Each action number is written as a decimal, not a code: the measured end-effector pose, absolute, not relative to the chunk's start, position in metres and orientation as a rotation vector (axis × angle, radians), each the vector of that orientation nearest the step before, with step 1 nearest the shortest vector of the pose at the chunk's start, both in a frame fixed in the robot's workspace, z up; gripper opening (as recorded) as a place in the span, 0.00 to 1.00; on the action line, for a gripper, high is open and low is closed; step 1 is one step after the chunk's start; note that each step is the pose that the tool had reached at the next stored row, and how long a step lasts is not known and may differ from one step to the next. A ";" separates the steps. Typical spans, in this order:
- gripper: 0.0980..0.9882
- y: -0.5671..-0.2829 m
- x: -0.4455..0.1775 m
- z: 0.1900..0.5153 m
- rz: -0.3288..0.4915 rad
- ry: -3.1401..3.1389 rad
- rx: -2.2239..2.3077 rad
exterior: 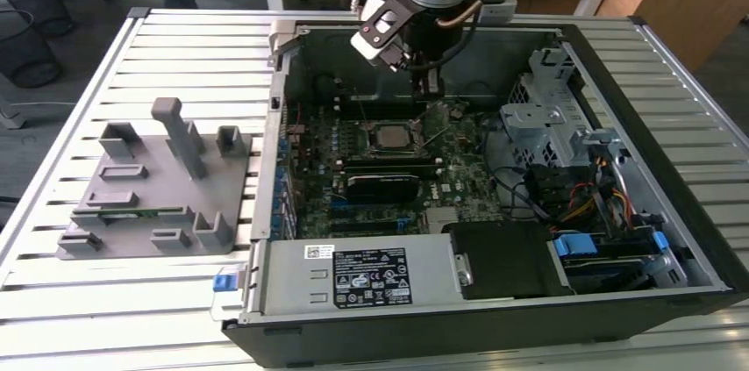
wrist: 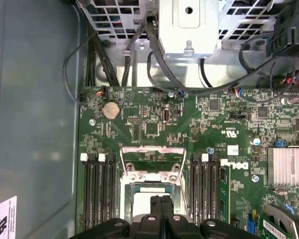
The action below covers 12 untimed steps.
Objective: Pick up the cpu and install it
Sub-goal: 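Close the cpu cover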
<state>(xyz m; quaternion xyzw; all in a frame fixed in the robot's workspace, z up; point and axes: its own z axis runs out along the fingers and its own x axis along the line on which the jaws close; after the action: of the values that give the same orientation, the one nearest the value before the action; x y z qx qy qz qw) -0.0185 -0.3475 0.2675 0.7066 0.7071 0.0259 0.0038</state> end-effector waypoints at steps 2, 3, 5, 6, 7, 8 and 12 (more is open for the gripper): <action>0.01 -0.348 -0.018 0.268 0.082 2.216 2.214; 0.01 -0.348 -0.018 0.268 0.083 2.215 2.214; 0.01 -0.348 -0.017 0.268 0.083 2.215 2.213; 0.01 -0.348 -0.015 0.268 0.083 2.215 2.213; 0.01 -0.348 -0.013 0.268 0.083 2.215 2.213; 0.01 -0.348 -0.010 0.268 0.084 2.215 2.213; 0.01 -0.348 0.003 0.267 0.083 2.216 2.212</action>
<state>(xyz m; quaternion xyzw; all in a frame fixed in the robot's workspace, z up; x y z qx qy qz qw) 0.0027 -0.3476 0.2674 0.7063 0.7074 0.0266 0.0047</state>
